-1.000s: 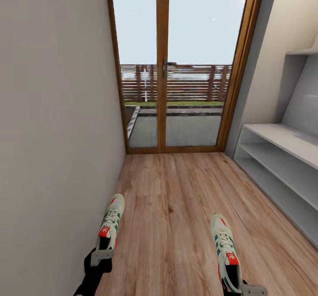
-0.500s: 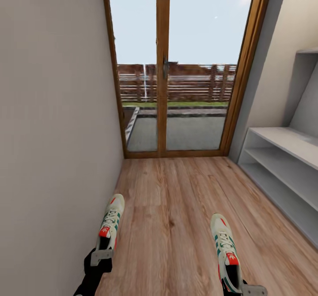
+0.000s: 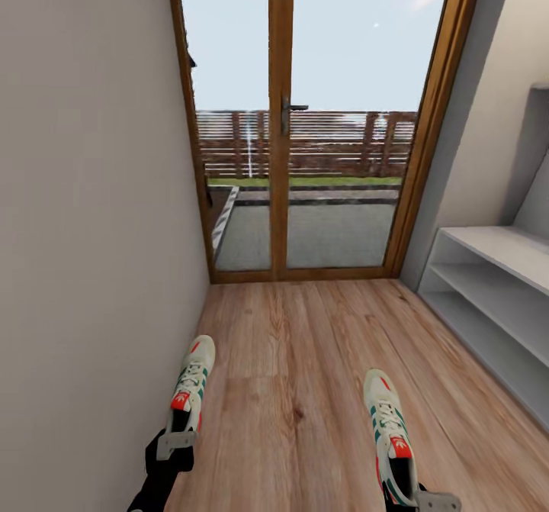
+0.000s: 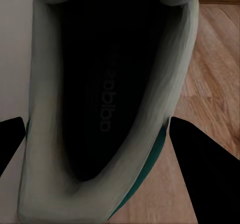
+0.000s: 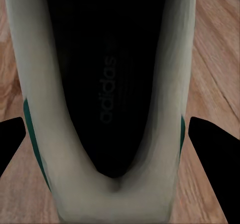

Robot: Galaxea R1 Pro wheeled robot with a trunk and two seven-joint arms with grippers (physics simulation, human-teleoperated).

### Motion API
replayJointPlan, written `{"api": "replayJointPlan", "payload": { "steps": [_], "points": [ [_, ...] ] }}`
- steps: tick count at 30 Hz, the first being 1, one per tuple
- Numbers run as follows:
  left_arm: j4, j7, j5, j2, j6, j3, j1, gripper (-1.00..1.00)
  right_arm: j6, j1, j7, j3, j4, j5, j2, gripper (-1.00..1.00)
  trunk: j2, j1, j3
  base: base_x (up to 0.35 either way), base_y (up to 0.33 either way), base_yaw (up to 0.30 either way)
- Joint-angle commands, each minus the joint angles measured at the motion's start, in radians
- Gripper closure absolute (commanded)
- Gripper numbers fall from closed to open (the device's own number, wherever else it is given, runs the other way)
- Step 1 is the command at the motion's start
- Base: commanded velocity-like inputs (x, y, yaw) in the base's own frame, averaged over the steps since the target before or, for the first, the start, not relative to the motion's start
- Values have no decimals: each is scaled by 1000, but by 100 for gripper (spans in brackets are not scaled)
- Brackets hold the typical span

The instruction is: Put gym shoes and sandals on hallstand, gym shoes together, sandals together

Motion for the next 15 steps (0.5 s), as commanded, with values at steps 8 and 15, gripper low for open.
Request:
{"api": "replayJointPlan", "payload": {
  "steps": [8,15],
  "points": [
    [0,0,4,0,-3,0,1,100,-3,-1,-3,0,1,1,0,100,0,0,-1,337,0,-205],
    [0,0,4,0,-3,0,1,100,-2,-1,-3,0,2,1,0,100,0,0,-1,337,0,-260]
  ]
}}
